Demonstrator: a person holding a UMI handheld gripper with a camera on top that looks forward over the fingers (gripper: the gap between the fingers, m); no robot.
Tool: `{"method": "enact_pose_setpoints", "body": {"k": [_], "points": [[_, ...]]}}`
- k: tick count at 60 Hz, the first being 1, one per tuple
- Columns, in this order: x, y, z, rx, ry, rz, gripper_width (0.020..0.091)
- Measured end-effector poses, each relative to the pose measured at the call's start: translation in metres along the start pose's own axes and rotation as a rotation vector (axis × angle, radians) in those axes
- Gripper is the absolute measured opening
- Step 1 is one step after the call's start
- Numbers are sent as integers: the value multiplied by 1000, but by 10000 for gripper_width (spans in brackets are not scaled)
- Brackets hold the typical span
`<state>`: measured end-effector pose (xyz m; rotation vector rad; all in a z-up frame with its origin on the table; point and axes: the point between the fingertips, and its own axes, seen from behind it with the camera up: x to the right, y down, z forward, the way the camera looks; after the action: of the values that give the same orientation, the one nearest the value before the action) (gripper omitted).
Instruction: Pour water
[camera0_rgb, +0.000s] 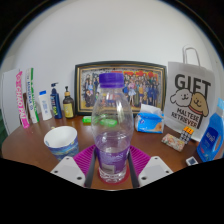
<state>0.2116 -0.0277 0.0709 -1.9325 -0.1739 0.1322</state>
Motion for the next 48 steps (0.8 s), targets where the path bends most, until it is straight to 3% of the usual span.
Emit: {"method": "enact_pose_setpoints", "body": {"k": [2,5,6,8,26,48], "points": [[-1,3,-3,-27,1,9,649],[-4,4,-12,-57,4,16,856],[-4,3,-16,-63,10,16,870],[-4,1,-25,-71,30,11,837],[-65,-16,-153,-223,149,12,854],[-141,-16,-275,-272,179,-7,853]]}}
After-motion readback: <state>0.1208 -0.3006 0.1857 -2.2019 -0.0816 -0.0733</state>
